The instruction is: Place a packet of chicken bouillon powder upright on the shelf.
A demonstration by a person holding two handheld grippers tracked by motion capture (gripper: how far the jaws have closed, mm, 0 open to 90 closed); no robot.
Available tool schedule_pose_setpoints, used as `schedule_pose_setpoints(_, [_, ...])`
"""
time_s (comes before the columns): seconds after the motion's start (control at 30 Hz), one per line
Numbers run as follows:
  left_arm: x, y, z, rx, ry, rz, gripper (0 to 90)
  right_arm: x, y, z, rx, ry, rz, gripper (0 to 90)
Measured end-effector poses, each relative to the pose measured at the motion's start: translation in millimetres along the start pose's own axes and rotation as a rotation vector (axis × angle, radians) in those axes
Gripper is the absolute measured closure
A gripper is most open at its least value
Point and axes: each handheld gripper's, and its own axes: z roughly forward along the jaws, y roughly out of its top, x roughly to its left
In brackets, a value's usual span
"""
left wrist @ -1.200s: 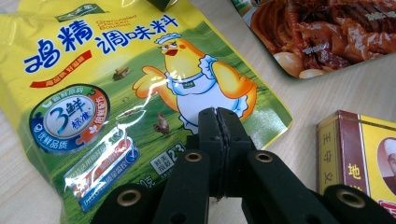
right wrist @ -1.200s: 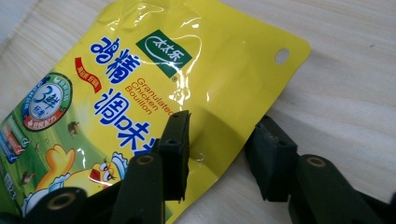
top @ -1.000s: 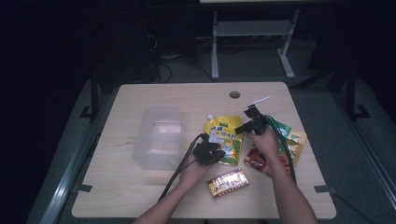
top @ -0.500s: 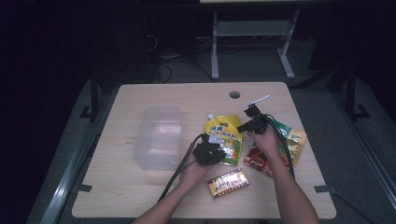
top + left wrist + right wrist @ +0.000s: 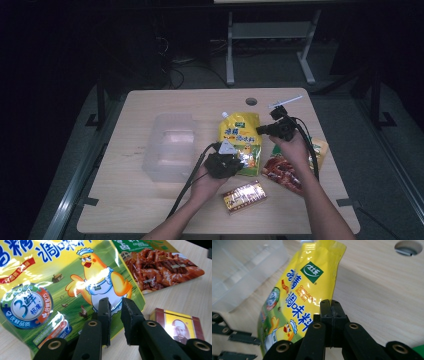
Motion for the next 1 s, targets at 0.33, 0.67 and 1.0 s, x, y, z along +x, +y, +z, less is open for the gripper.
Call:
schedule_pose_setpoints(0.33, [-0.3, 0.4, -10.4, -0.024, 0.008, -0.013, 69.3, 16.3, -2.8, -35.1, -0.065, -0.005, -0.081, 90.0])
schedule_pose_setpoints(0.67, [-3.4, 5.0, -17.2, -0.044, 0.044, -0.018, 47.4, 33.0, -15.0, -69.8, -0.158, -0.017, -0.186, 90.0])
schedule_pose_setpoints(1.0, [-1.8, 8.3, -25.0, -0.065, 0.074, -0.058, 26.9, 48.0, -43.6, -85.0, -0.238, -0.008, -0.300, 90.0])
